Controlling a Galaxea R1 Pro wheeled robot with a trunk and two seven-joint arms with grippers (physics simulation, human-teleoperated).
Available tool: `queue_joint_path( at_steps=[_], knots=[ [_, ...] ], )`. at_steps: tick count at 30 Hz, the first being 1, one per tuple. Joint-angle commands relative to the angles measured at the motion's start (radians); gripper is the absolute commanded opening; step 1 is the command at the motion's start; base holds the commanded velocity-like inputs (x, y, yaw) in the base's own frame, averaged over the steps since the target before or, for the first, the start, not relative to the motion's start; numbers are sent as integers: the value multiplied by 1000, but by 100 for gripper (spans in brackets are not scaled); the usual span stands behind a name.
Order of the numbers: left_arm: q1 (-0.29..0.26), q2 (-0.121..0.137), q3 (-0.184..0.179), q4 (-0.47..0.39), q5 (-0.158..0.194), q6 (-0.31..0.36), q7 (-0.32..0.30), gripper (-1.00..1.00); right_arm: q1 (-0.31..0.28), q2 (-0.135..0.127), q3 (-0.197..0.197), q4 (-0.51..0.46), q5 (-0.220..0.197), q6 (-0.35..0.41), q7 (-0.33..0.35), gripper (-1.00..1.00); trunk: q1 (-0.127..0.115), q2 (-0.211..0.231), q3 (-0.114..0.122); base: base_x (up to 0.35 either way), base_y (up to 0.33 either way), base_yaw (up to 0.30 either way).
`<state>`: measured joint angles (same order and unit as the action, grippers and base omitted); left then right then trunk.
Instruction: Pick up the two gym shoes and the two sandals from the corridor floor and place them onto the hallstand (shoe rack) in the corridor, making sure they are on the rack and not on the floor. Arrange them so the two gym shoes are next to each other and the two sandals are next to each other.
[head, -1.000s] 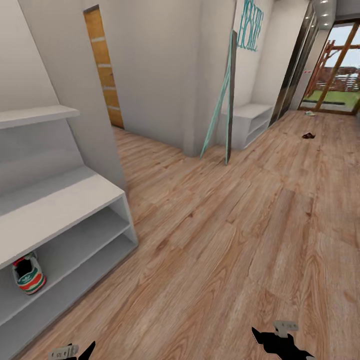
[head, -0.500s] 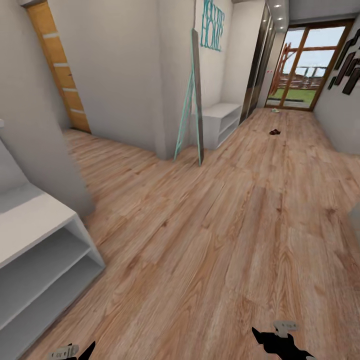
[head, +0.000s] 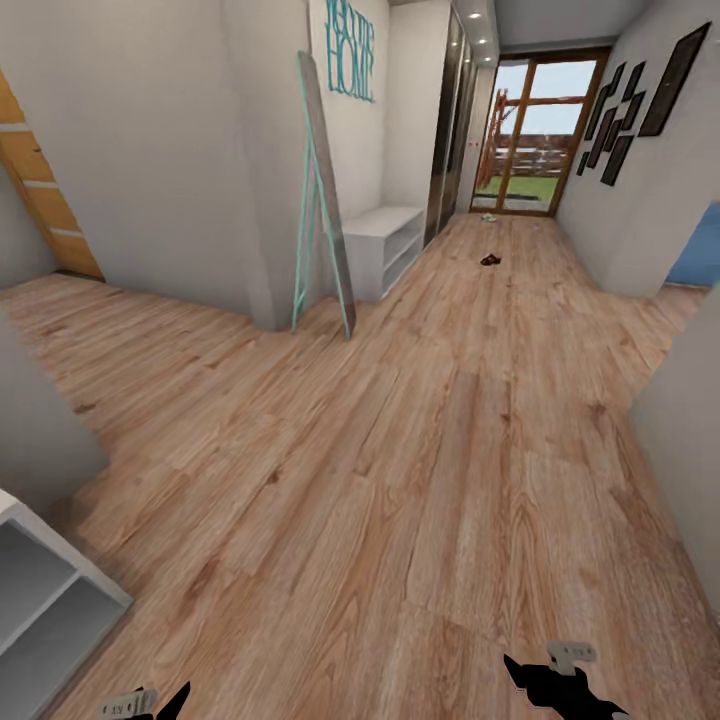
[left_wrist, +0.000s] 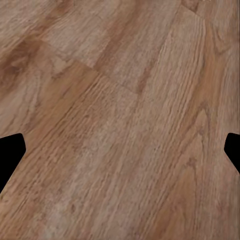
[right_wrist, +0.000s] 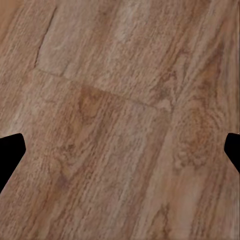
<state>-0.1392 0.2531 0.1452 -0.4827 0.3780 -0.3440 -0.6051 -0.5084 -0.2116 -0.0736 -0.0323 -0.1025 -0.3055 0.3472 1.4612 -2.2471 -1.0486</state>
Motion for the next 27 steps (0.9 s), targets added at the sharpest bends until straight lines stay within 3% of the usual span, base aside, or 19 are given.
queue_joint_path(
  at_steps=[1, 12, 27],
  knots=[
    [0, 0, 2, 1, 8, 2, -9, 100, -1, 0, -7, 2, -9, 0, 10, 100, 0, 0, -1, 337, -14, -300],
    [0, 0, 2, 1, 11, 2, -9, 100, -1, 0, -6, 2, -9, 0, 10, 100, 0, 0, -1, 339, -3, -278],
    [0, 0, 1, 2, 11, 2, -9, 100, -1, 6, -5, 2, -8, 2, 10, 100, 0, 0, -1, 340, 0, -20]
  ],
)
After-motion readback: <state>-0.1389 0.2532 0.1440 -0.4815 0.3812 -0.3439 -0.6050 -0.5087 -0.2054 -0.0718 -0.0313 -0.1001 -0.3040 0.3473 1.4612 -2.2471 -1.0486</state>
